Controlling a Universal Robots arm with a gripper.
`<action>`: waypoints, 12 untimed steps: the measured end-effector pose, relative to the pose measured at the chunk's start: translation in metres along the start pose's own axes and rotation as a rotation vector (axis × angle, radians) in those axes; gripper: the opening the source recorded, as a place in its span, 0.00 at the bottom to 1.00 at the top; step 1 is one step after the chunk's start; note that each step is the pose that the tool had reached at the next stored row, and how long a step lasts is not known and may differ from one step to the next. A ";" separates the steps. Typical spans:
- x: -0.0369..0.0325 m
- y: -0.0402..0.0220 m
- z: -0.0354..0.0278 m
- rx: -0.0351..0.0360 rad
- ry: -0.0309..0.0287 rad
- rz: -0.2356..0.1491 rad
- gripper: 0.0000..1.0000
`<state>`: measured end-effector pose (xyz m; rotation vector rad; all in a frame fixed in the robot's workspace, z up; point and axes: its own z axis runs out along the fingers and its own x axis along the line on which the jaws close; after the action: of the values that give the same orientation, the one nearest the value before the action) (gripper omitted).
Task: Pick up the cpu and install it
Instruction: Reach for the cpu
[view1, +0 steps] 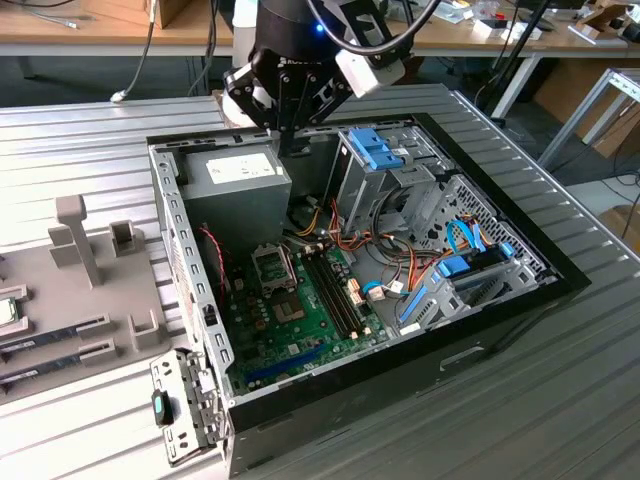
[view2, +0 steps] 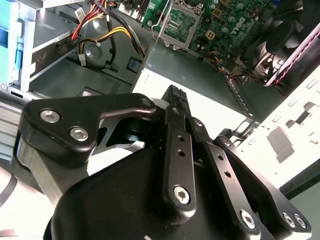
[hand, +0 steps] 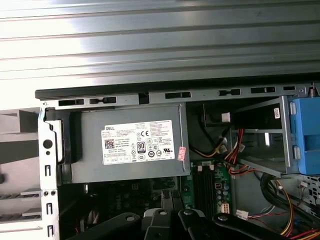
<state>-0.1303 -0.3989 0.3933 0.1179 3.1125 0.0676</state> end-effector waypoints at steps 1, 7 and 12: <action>0.0004 0.0000 0.0000 0.0000 0.0000 0.000 0.11; 0.0052 -0.0004 -0.0002 0.0001 0.0001 0.000 0.11; 0.0089 -0.0007 -0.0003 0.0000 0.0001 0.000 0.11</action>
<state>-0.1392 -0.3989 0.3933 0.1180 3.1125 0.0676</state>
